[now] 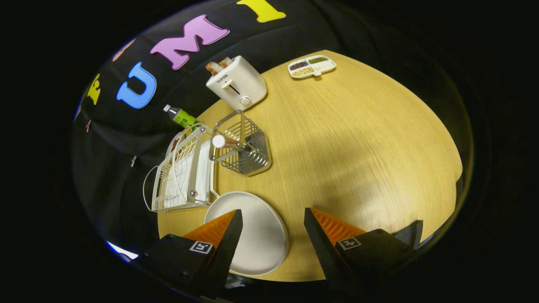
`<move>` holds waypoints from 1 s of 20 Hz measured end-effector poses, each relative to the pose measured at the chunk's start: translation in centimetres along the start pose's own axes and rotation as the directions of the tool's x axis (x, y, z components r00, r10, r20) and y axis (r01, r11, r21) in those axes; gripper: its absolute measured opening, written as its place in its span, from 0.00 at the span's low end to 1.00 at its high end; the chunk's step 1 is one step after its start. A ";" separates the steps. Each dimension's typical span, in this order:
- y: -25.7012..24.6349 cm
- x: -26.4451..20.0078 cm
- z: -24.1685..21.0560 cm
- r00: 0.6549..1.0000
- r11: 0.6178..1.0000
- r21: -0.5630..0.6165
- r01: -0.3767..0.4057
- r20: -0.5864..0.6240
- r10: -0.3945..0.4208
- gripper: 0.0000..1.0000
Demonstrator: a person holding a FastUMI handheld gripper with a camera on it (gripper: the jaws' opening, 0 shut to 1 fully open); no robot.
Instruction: Take the plate from the dish rack, then take the spoon from the basket and place it into the plate.
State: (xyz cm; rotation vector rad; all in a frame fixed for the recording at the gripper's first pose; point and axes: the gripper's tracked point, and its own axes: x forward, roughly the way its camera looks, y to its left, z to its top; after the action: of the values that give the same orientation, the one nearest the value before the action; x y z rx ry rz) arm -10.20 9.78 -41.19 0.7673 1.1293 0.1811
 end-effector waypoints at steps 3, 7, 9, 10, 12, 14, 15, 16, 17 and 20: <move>1.5 -2.2 1.9 0.999 0.993 -0.115 -0.011 0.048 0.016 0.91; 3.5 -4.2 5.0 0.993 0.972 -0.234 -0.012 0.111 0.039 0.91; 4.7 -5.1 6.3 0.989 0.961 -0.276 -0.019 0.139 0.059 0.91; 5.2 -5.5 6.8 0.987 0.954 -0.298 -0.024 0.142 0.070 0.91; 5.9 -5.7 7.4 0.987 0.935 -0.353 -0.032 0.138 0.086 0.91; 5.8 -5.5 7.6 0.989 0.910 -0.414 -0.026 0.124 0.084 0.91; 5.9 -5.4 7.4 0.990 0.900 -0.434 -0.028 0.115 0.087 0.91; 6.1 -5.2 7.4 0.990 0.895 -0.446 -0.033 0.105 0.089 0.91; 6.2 -4.9 7.3 0.991 0.890 -0.454 -0.038 0.097 0.091 0.91; 6.2 -3.9 7.6 0.993 0.884 -0.465 -0.036 0.083 0.084 0.91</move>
State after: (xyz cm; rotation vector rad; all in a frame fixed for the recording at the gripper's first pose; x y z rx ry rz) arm -3.83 8.88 -32.79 0.3770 0.9151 0.4438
